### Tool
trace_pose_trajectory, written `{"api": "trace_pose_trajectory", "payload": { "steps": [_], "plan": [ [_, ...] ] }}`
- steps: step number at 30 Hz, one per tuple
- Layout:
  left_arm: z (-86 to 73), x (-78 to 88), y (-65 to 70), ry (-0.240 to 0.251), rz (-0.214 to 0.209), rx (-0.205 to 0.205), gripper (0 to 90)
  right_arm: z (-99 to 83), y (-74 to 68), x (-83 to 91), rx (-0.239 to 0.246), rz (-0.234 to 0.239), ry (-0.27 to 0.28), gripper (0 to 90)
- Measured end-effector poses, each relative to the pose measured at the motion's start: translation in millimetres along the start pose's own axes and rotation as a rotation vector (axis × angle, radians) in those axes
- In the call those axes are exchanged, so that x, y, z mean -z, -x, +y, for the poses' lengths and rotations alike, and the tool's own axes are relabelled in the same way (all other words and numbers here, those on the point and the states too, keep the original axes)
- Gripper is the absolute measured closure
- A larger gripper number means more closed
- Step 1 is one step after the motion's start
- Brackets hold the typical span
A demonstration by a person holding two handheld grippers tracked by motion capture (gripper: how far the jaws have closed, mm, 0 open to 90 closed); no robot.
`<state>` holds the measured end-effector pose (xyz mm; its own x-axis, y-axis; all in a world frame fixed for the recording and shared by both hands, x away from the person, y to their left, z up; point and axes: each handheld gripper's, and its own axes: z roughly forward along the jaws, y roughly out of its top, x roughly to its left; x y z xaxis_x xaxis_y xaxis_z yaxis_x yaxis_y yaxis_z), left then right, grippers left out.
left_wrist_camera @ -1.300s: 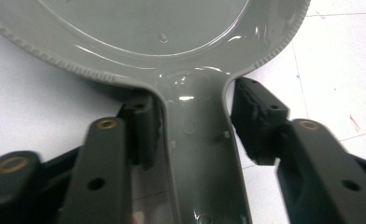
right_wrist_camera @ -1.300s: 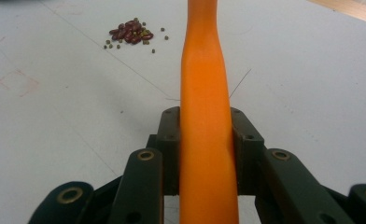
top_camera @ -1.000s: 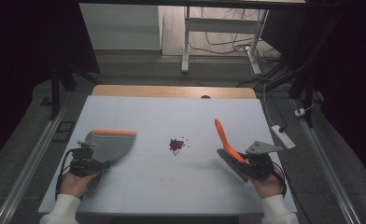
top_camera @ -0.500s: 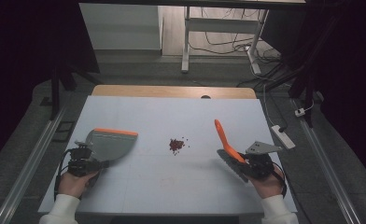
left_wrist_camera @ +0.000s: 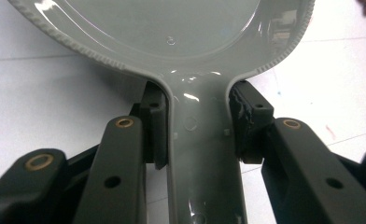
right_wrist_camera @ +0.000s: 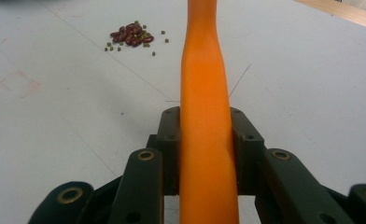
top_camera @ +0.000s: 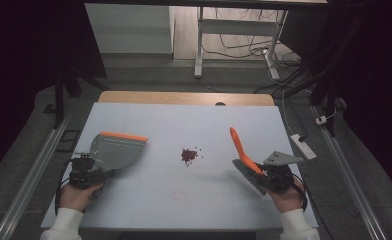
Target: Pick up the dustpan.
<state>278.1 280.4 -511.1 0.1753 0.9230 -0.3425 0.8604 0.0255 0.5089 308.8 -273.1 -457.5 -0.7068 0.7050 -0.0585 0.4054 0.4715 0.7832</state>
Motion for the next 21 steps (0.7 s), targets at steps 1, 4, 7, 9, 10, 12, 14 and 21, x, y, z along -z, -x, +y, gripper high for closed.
{"api": "trace_pose_trajectory", "payload": {
  "steps": [1,4,7,9,10,12,14,21],
  "plan": [
    [0.1,1.3,-0.2,0.011,-0.011,-0.008,61.7,0.0,0.1,0.2,0.000,-0.001,0.001,70.0],
    [-0.1,2.3,-0.2,0.021,-0.019,-0.018,61.7,0.1,0.2,0.6,0.000,-0.003,0.004,70.0],
    [0.0,3.4,0.4,0.040,-0.037,-0.050,61.7,0.3,-0.1,0.6,0.003,-0.005,0.005,70.0],
    [0.7,4.5,1.2,0.048,-0.056,-0.081,61.7,0.2,0.0,0.4,0.006,-0.007,0.005,70.0],
    [1.2,5.0,1.8,0.052,-0.065,-0.090,61.7,0.2,0.0,0.4,0.006,-0.008,0.005,70.0],
    [2.4,5.9,2.2,0.061,-0.073,-0.103,61.7,0.2,0.2,0.3,0.004,-0.010,0.005,70.0],
    [3.2,6.2,2.1,0.071,-0.080,-0.117,61.7,0.4,0.2,0.0,0.005,-0.011,0.005,70.0],
    [7.0,3.3,1.5,0.079,-0.114,-0.169,61.7,1.7,-1.0,-1.3,0.005,-0.019,0.003,70.0]
  ]
}}
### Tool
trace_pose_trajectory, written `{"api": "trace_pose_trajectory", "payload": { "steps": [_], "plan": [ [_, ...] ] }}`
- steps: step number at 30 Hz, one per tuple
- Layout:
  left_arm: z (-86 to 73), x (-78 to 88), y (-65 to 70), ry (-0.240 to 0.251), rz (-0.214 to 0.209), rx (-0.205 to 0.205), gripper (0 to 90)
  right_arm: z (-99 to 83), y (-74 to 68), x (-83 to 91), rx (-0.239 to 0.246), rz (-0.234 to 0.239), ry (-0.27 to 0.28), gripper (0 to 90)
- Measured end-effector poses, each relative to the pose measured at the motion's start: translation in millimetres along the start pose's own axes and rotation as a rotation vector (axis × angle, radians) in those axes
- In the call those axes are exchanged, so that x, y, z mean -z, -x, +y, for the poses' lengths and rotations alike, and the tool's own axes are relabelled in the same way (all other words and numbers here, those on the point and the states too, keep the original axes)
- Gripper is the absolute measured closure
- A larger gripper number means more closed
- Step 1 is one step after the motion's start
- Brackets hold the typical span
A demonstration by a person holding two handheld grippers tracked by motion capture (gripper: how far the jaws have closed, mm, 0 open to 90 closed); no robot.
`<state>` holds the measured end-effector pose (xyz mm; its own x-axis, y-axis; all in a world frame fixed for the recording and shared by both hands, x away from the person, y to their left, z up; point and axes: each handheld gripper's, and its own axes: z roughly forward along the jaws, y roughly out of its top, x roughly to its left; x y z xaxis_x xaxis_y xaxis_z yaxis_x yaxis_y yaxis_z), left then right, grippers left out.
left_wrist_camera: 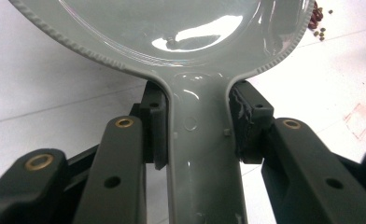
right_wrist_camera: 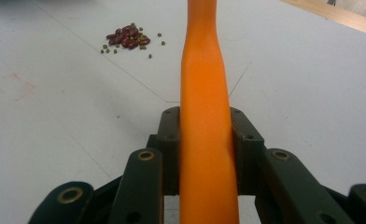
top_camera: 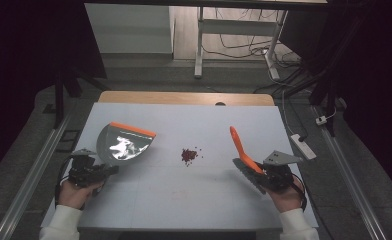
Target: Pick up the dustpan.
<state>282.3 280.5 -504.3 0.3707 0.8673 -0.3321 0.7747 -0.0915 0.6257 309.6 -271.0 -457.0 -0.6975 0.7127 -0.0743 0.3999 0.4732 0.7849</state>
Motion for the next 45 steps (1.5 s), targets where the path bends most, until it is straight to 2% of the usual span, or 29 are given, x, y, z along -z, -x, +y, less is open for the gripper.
{"api": "trace_pose_trajectory", "payload": {
  "steps": [5,6,8,11,15,24,31,41,43,45],
  "plan": [
    [10.0,-5.4,-2.8,0.013,-0.015,-0.045,61.7,2.0,1.8,0.1,0.002,-0.019,0.008,70.0],
    [14.7,-7.6,-5.0,0.026,-0.037,-0.060,61.7,2.4,2.6,0.1,-0.007,-0.019,0.012,70.0],
    [16.4,-9.1,-6.9,0.036,-0.053,-0.066,61.7,3.2,4.2,-0.2,-0.026,-0.017,0.025,70.0],
    [17.0,-10.0,-7.9,0.033,-0.057,-0.075,61.7,4.8,6.3,-1.4,-0.024,-0.022,0.026,70.0],
    [19.2,-9.5,-9.9,0.047,-0.082,-0.081,61.7,5.9,10.0,-2.7,-0.048,-0.019,0.039,70.0],
    [17.2,-2.7,2.2,0.057,-0.111,-0.149,61.6,5.5,8.8,-6.2,-0.053,-0.014,0.042,70.0],
    [16.3,2.0,7.0,0.071,-0.179,-0.222,61.6,10.7,4.2,-4.0,-0.045,-0.013,0.056,70.0],
    [15.6,-2.0,12.6,0.033,-0.206,-0.303,61.6,9.8,3.7,-3.8,-0.044,-0.023,0.067,70.0],
    [17.5,-2.3,15.1,0.019,-0.202,-0.296,61.6,10.2,3.3,-3.4,-0.044,-0.025,0.069,70.0],
    [19.3,-2.6,16.7,0.014,-0.219,-0.282,61.6,11.4,2.8,-2.7,-0.043,-0.027,0.080,70.0]
  ]
}}
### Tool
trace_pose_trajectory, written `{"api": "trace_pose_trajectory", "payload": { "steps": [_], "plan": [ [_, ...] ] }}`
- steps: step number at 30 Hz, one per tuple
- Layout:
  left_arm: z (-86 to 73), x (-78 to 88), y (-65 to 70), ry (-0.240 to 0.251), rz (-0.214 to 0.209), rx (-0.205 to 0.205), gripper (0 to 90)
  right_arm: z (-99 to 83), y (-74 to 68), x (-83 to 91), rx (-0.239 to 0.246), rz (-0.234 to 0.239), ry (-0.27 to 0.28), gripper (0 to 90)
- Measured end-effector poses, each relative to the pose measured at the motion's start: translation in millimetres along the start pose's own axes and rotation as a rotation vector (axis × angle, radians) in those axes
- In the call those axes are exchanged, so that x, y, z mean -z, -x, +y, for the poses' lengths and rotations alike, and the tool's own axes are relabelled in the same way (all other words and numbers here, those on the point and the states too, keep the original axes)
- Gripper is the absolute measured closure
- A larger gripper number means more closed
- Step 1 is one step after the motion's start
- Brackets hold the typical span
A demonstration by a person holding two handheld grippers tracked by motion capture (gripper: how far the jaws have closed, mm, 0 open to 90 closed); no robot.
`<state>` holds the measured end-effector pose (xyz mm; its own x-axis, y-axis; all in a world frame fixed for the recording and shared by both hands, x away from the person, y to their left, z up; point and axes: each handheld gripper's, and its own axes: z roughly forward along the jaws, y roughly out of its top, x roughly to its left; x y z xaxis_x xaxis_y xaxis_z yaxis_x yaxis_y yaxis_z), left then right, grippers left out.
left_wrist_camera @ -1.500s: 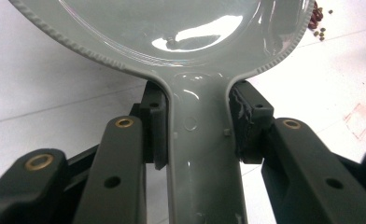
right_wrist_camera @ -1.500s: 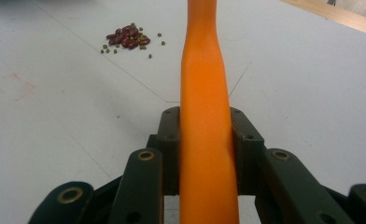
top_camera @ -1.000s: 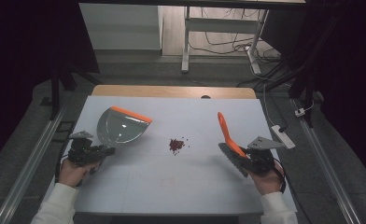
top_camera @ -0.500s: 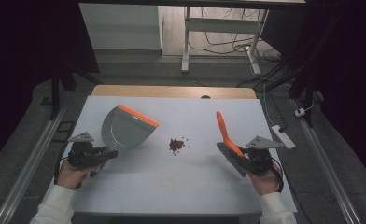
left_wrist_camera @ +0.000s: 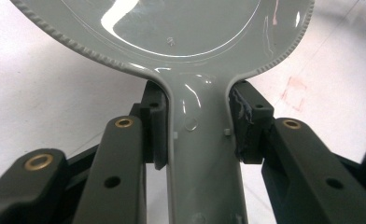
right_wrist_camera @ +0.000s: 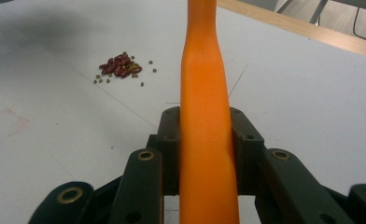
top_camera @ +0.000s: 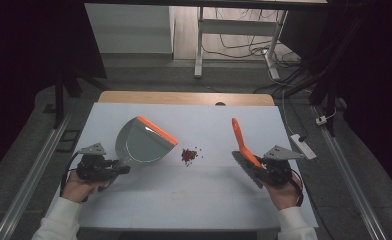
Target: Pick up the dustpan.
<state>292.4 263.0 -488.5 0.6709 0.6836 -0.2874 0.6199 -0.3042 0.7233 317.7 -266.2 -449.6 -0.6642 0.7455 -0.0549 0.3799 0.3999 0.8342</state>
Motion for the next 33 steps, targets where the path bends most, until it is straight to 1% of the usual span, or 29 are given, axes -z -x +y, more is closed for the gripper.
{"api": "trace_pose_trajectory", "payload": {
  "steps": [3,6,8,9,13,15,19,23,24,28,30,33],
  "plan": [
    [1.5,-2.4,2.6,0.001,-0.036,-0.016,61.6,2.7,0.4,-2.2,-0.007,0.000,0.012,70.0],
    [2.5,-4.8,6.7,-0.016,-0.045,-0.037,61.6,10.1,2.4,-7.8,-0.012,0.002,0.020,70.0],
    [2.5,-6.2,10.4,-0.026,-0.055,-0.060,61.6,15.8,3.1,-11.6,-0.017,0.010,0.030,70.1],
    [2.5,-6.2,10.4,-0.026,-0.055,-0.060,61.6,18.3,2.9,-13.3,-0.018,0.011,0.033,70.0],
    [1.9,-6.0,13.3,-0.040,-0.076,-0.093,61.6,23.1,1.6,-17.2,-0.021,0.018,0.037,70.0],
    [1.9,-5.8,14.3,-0.047,-0.079,-0.097,61.6,28.2,1.4,-21.6,-0.017,0.024,0.040,70.1],
    [2.3,-5.8,16.1,-0.057,-0.078,-0.106,61.6,38.1,1.9,-30.0,-0.025,0.032,0.057,70.0],
    [2.2,-5.5,17.0,-0.067,-0.089,-0.123,61.6,46.6,1.7,-40.9,-0.024,0.043,0.055,70.0],
    [2.1,-5.6,17.0,-0.072,-0.092,-0.125,61.6,46.6,1.7,-40.9,-0.024,0.043,0.055,70.0],
    [1.2,-6.7,16.9,-0.096,-0.093,-0.130,61.6,57.2,2.5,-53.5,-0.027,0.061,0.059,70.0],
    [1.1,-6.6,17.0,-0.104,-0.096,-0.138,61.6,60.3,2.7,-57.0,-0.027,0.064,0.064,70.1],
    [0.7,-7.2,18.6,-0.106,-0.100,-0.138,61.6,62.0,2.7,-59.9,-0.028,0.068,0.061,70.1]
  ]
}}
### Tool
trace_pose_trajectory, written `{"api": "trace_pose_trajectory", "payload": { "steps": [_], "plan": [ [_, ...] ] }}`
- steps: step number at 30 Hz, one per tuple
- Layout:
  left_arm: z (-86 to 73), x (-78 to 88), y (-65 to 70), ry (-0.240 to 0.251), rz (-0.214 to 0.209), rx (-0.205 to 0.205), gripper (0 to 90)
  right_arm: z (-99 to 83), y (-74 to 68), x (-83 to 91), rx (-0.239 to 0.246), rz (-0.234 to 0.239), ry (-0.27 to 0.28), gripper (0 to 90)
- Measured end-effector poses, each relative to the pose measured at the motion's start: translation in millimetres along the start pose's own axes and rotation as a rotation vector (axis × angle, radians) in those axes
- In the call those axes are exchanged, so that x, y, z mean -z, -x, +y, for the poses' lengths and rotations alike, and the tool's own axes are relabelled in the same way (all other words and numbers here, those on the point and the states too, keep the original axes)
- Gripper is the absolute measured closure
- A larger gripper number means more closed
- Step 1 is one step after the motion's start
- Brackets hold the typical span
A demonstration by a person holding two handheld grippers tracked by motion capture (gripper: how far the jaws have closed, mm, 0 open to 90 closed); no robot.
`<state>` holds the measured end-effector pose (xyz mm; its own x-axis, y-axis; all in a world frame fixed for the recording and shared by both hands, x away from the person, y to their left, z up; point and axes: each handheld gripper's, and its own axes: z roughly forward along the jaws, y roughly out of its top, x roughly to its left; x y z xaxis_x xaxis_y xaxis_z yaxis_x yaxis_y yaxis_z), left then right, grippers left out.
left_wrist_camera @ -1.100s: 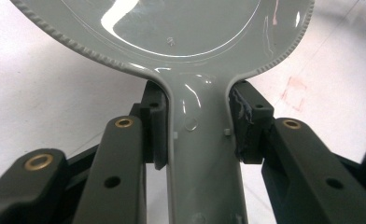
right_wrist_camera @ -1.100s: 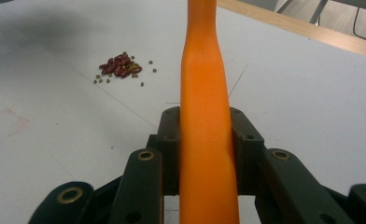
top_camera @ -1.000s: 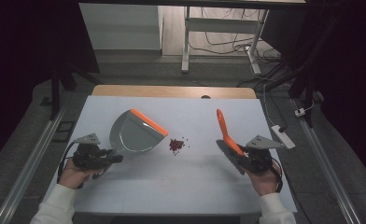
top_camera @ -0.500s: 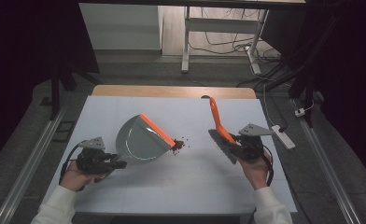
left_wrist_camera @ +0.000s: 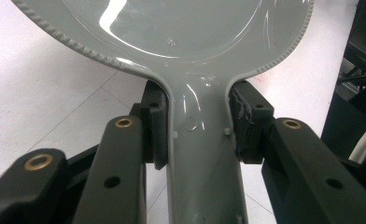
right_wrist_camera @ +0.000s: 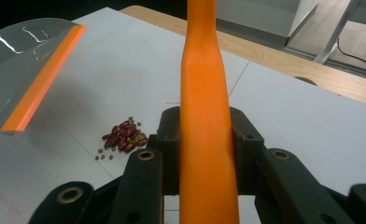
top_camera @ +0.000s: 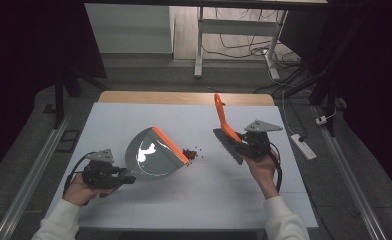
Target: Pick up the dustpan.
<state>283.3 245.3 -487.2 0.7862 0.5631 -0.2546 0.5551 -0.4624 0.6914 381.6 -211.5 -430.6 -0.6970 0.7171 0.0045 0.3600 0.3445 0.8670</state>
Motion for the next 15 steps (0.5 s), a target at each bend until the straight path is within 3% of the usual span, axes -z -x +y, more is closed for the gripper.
{"api": "trace_pose_trajectory", "payload": {
  "steps": [2,15],
  "plan": [
    [0.0,-1.6,0.4,-0.021,0.002,-0.021,61.5,0.3,0.2,-3.7,0.003,0.001,-0.007,70.0],
    [3.4,-16.8,4.8,-0.099,-0.001,-0.036,61.5,4.4,1.1,-21.9,0.006,0.008,-0.020,70.0]
  ]
}}
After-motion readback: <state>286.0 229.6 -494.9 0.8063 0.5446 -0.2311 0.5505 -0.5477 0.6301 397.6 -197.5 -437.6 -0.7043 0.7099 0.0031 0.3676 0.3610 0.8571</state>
